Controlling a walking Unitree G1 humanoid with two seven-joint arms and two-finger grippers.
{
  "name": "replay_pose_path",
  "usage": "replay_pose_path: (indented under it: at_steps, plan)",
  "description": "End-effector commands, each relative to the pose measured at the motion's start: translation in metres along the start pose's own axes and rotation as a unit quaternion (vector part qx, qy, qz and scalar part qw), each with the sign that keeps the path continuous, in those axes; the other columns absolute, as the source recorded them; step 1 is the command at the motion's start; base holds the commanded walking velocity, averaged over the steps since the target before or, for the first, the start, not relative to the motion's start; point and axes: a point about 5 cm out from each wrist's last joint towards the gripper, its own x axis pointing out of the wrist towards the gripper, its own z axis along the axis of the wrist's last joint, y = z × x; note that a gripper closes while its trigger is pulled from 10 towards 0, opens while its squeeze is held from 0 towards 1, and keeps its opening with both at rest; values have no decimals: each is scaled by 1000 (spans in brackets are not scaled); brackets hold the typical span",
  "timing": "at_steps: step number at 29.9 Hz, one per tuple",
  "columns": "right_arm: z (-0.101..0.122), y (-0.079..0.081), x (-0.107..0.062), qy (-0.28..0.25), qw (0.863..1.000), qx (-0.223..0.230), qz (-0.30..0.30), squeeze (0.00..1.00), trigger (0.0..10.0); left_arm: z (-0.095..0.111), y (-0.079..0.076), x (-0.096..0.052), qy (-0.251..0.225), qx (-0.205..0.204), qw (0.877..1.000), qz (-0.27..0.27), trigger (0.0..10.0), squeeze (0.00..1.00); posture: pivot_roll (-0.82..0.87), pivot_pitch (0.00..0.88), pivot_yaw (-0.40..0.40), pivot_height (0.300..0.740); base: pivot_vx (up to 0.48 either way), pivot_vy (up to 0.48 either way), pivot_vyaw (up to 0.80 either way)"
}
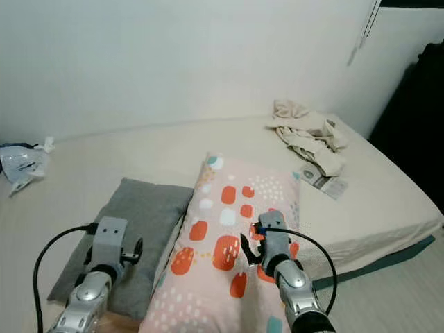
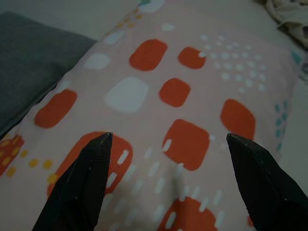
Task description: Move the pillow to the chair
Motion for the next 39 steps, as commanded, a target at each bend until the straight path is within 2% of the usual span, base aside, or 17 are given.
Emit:
replay_pose_path:
  at_steps: [1, 4, 9, 12, 20, 24, 27, 32, 39]
  plan:
    - [-3, 0, -1, 6, 1000, 12, -4, 0, 10000, -1, 1, 1, 6, -6, 1000, 11, 10000, 0, 18, 37, -99, 740, 0, 0, 0]
    - [-3, 9, 3, 13, 1000, 0, 4, 0, 10000, -8, 5, -4, 20, -17, 1000, 16, 10000, 0, 2, 30, -53, 740, 0, 0, 0]
    - [5, 8, 7, -7, 1000, 16, -17, 0, 10000, -8, 0, -2, 23, 1, 1000, -6, 10000, 0, -8, 55, -46, 740, 0, 0, 0]
    - [-12, 10, -2, 19, 1000, 2, -14, 0, 10000, 0, -1, 5, 18, 1, 1000, -5, 10000, 0, -15, 56, -38, 740, 0, 0, 0]
    - [-20, 3, -9, 26, 999, 17, -33, 0, 10000, 3, -9, 7, 15, 2, 1000, -18, 10000, 0, -18, 48, -35, 740, 0, 0, 0]
    - [-13, 5, -3, 23, 999, 15, -27, 0, 10000, 6, -8, 10, 12, 0, 1000, -14, 10000, 0, -5, 22, -47, 740, 0, 0, 0]
    - [-6, 6, 1, 14, 1000, 11, -21, 0, 10000, 9, -7, 10, 8, 0, 1000, -11, 10000, 0, -5, 61, -46, 740, 0, 0, 0]
    - [-7, 9, 1, 16, 1000, 10, -16, 0, 10000, -6, -4, 2, 27, 2, 1000, -7, 10000, 0, -7, 43, -47, 740, 0, 0, 0]
    - [-10, 11, 0, 19, 1000, 11, -14, 0, 10000, 0, -5, 6, 25, -35, 999, 1, 10000, 0, -7, 44, -53, 740, 0, 0, 0]
